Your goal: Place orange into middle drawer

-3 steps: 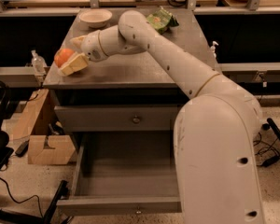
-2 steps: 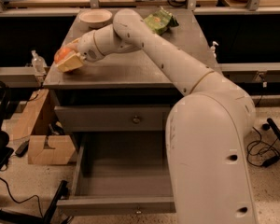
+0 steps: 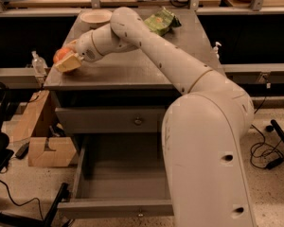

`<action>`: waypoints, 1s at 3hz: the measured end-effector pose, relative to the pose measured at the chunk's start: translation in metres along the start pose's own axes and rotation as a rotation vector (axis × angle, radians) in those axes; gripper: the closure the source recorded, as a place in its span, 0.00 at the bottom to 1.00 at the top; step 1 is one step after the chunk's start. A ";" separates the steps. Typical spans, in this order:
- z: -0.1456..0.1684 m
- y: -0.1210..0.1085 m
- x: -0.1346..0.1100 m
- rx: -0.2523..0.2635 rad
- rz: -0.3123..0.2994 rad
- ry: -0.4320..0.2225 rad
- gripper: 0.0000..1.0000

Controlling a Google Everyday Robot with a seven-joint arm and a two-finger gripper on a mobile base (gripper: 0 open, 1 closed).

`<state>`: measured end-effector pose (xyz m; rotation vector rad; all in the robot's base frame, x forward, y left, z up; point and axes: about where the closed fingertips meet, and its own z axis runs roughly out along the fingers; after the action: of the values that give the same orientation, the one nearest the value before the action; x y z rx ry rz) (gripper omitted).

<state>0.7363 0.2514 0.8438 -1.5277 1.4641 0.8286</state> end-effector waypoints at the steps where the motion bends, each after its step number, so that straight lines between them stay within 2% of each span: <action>1: 0.000 0.000 0.000 0.000 0.000 0.000 1.00; 3: -0.001 0.000 -0.002 0.000 0.000 0.000 1.00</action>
Offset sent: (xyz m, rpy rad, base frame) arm -0.0140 -0.0376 0.0398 0.0393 -0.0743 -0.0550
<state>0.7362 0.2515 0.8462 -1.5278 1.4639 0.8289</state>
